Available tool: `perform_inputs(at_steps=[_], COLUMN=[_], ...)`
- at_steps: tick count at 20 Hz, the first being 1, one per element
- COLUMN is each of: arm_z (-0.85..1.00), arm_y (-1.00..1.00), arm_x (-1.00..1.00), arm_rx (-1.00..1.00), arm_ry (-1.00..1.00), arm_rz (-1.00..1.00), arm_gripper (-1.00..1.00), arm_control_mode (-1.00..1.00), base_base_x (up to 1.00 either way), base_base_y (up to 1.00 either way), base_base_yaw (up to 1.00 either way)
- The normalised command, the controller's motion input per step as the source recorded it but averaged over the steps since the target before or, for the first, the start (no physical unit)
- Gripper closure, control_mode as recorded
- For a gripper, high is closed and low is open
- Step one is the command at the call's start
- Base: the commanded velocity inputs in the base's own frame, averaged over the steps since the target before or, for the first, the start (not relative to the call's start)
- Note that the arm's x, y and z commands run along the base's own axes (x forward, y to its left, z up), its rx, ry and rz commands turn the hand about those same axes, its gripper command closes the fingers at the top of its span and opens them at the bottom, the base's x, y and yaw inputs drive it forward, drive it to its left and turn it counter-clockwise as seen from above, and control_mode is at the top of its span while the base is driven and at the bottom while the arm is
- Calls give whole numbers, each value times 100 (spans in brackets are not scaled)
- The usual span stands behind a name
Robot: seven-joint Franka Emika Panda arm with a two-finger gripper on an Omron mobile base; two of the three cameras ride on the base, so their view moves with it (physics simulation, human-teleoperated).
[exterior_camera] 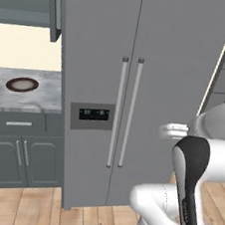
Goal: Move the hot dog bun to the plate on the dining table and place the condiment next to that plate. Then navigate to the fridge and take the sausage and place it on the plate as well.
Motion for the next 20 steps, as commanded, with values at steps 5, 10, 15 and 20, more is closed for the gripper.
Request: perform_inputs(at_steps=[5,10,15,20], arm_z=[5,0,0,0], arm_y=[0,0,0,0], arm_x=[44,60,58,51], arm_rx=[-5,0,0,0], arm_ry=[4,3,-1,-3], arm_rz=[0,0,0,0], arm_gripper=[-100,-100,-100,-100], arm_control_mode=[-100,-100,-100,-100], base_base_x=[0,0,0,0], base_base_y=[0,0,0,0], base_base_yaw=[0,0,0,0])
